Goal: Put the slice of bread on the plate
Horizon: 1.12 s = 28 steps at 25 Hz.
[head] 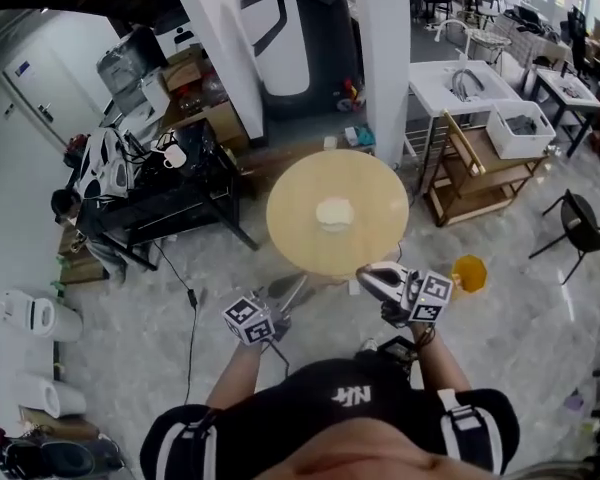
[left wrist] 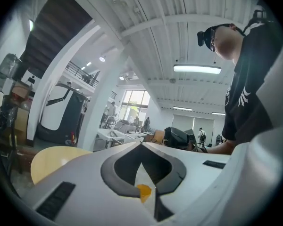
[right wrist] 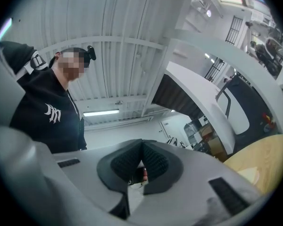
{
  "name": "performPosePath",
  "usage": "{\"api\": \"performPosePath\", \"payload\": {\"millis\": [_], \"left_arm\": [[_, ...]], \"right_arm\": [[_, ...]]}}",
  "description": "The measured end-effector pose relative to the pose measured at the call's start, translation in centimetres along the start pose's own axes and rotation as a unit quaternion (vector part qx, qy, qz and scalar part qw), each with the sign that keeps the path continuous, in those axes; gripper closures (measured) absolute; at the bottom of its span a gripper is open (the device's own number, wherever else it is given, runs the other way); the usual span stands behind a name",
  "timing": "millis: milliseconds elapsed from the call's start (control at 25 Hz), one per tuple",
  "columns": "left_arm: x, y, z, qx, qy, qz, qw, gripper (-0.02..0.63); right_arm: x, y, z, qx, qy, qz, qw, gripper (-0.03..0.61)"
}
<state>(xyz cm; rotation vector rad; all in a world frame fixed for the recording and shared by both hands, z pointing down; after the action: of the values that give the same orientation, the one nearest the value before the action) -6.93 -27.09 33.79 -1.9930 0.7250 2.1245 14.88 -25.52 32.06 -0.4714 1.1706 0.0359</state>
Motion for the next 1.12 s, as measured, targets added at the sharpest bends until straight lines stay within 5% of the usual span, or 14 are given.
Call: {"api": "performPosePath", "payload": {"millis": [240, 480, 680, 920, 1120], "left_arm": [[-2.4, -4.1, 7.6, -0.034, -0.023, 0.017, 0.9990, 0.601], [-8.8, -7.8, 16.0, -0.031, -0.021, 0.080, 0.9960, 0.601], [-9.4, -10.3, 18.9, -0.032, -0.031, 0.077, 0.9960, 0.601], [-6.5, -13.6, 21.0, -0.006, -0.053, 0.030, 0.9981, 0.601], [-7.3, -19.7, 21.7, -0.013, -0.044, 0.049, 0.9978, 0.601]], "right_arm": [[-2.7, 7.3, -2.6, -0.033, 0.020, 0.001, 0.999, 0.575], [-7.6, 14.0, -4.5, -0.072, 0.056, -0.002, 0.996, 0.574], [-8.4, 17.6, -4.7, -0.085, 0.076, 0.017, 0.993, 0.574], [-7.3, 21.2, -4.0, -0.045, 0.052, 0.025, 0.997, 0.574], [-6.9, 27.7, -1.2, 0.008, 0.025, 0.022, 0.999, 0.575]]}}
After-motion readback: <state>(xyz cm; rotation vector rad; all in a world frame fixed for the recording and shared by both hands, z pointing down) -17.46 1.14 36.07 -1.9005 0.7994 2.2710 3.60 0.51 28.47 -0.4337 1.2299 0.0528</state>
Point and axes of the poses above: the fingertips, and each gripper's own axes: z backward along the fingers, y to its left, x out of its top, the point moved 6 cm from there along z, backward along the fingers, and after that the axes turned 4 degrees about -x, right-handed, at the moved point
